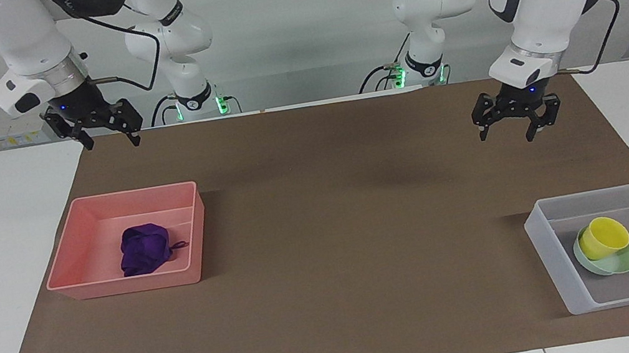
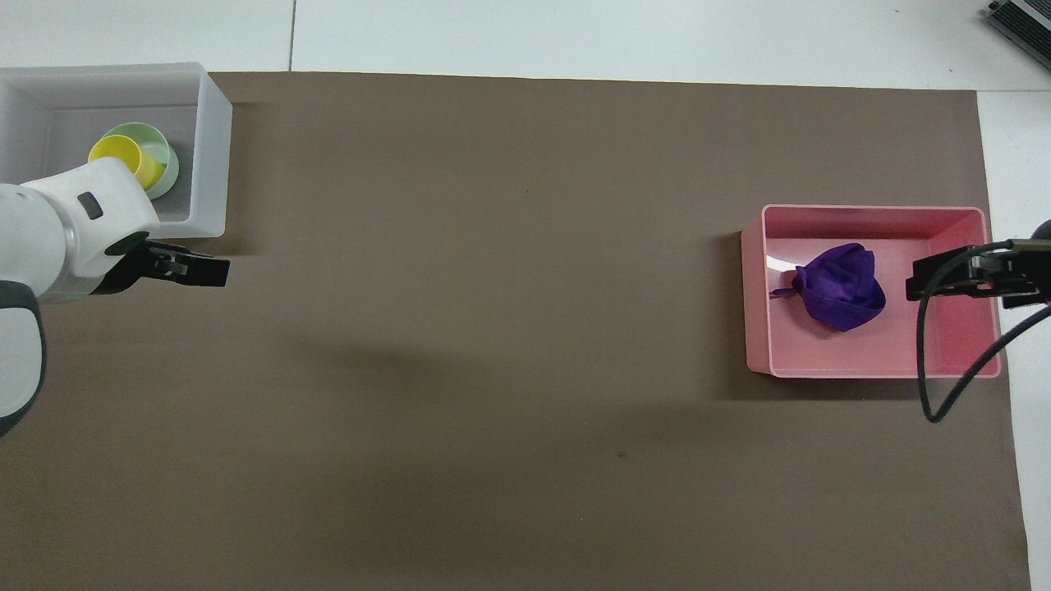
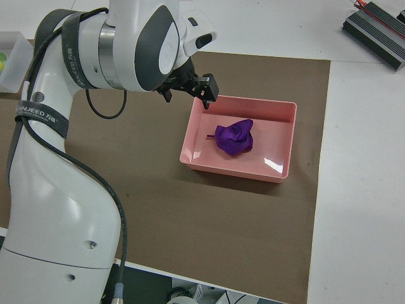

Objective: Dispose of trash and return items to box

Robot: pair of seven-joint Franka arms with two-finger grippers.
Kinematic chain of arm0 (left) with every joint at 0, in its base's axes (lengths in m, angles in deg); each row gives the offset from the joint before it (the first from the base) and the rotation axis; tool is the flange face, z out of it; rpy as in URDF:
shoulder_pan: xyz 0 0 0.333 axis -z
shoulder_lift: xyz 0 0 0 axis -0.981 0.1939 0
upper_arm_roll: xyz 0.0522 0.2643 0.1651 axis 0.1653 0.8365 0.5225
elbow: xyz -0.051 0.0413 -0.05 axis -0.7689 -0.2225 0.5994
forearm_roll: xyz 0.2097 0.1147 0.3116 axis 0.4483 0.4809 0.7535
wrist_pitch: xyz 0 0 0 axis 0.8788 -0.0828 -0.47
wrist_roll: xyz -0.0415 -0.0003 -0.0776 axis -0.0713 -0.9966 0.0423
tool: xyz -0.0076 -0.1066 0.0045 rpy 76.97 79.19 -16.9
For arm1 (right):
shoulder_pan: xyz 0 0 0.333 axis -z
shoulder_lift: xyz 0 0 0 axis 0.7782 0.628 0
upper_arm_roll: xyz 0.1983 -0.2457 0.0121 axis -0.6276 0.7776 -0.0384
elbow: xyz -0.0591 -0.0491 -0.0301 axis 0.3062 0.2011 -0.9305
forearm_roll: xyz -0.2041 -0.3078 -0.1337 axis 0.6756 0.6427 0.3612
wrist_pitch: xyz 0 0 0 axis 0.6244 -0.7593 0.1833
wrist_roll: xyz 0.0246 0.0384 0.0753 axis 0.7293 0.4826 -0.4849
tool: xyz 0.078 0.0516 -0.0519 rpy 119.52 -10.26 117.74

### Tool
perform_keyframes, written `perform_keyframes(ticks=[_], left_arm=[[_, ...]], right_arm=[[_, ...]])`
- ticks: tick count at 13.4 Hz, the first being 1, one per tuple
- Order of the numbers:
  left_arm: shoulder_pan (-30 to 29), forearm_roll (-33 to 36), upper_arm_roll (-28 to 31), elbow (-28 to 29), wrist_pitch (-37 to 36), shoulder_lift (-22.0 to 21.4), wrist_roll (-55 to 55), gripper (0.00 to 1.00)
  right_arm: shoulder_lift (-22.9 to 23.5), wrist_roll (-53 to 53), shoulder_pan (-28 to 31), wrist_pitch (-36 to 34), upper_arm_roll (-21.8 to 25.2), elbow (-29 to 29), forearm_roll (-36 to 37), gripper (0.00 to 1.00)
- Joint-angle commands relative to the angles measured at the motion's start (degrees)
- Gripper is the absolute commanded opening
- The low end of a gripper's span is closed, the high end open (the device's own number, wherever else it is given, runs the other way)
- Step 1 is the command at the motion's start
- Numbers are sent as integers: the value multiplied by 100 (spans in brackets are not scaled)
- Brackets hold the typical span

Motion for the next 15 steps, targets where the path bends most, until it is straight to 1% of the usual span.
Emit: perform_keyframes(ticks=[1, 4, 7, 8, 11, 15], left_arm=[[79, 1, 55, -646, -545, 189, -66, 100], [79, 263, 55, -1683, -1380, 629, -48, 100], [53, 265, 55, -2335, -2127, 858, -48, 100], [70, 239, 55, -2302, -2208, 850, -48, 100], [18, 247, 55, -1793, -2209, 543, -144, 100], [-26, 247, 81, -1722, -2112, 516, -389, 100]], right_arm=[[-159, -102, 60, 137, -25, 233, 36, 100], [-177, -102, 60, 137, -25, 269, 44, 100], [-177, -93, 60, 146, -25, 269, 36, 100], [-177, -93, 60, 146, -25, 269, 36, 100], [-177, -49, 25, 225, -25, 277, 36, 100], [-177, -49, 52, 199, -25, 286, 36, 100]])
